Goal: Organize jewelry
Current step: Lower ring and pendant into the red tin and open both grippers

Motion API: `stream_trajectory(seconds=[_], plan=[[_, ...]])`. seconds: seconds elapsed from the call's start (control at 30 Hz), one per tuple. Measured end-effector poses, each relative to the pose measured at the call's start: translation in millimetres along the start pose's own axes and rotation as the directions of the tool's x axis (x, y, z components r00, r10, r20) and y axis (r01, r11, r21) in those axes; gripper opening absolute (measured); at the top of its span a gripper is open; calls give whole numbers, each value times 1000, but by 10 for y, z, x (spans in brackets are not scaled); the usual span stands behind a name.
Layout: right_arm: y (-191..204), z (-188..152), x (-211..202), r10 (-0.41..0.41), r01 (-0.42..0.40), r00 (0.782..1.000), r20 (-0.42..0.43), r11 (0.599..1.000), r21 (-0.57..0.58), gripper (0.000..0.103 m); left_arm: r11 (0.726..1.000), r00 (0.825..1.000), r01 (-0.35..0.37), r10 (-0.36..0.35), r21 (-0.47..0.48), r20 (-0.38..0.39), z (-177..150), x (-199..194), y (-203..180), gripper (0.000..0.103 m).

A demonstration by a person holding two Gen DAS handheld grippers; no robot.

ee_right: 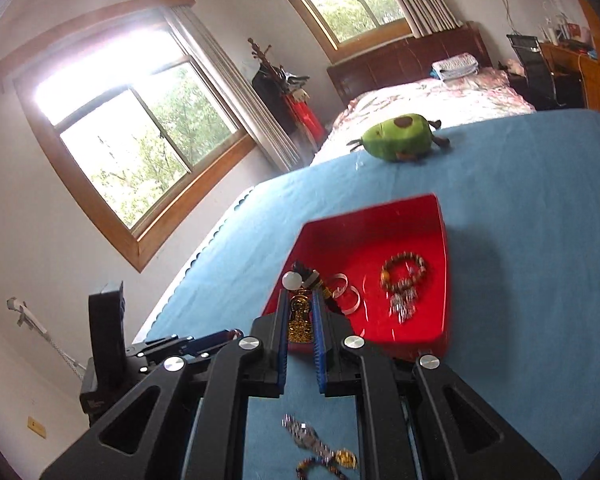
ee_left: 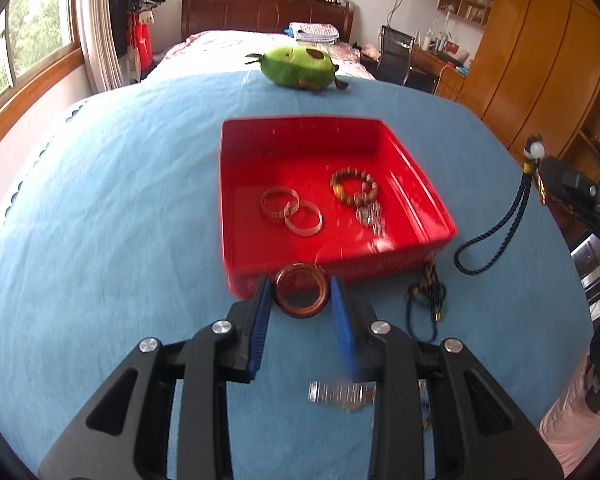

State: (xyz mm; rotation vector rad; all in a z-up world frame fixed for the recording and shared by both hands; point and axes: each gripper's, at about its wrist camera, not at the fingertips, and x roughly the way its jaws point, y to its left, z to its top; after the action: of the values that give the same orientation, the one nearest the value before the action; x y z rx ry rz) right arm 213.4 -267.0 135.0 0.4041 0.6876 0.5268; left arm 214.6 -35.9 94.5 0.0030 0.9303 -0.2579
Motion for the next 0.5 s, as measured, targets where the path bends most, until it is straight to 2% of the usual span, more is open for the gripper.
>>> stream_trajectory(seconds=[0.3, 0.5], plan=[[-221, 302, 597, -50, 51, 999, 20, 999, -5, 10, 999, 1000, -15, 14, -44, -7, 506, 486, 98, 29], [-522, 251, 1230, -105, 107, 991, -83, 994, 20, 10, 999, 998, -22, 20, -43, -54, 712, 981, 124, 29]])
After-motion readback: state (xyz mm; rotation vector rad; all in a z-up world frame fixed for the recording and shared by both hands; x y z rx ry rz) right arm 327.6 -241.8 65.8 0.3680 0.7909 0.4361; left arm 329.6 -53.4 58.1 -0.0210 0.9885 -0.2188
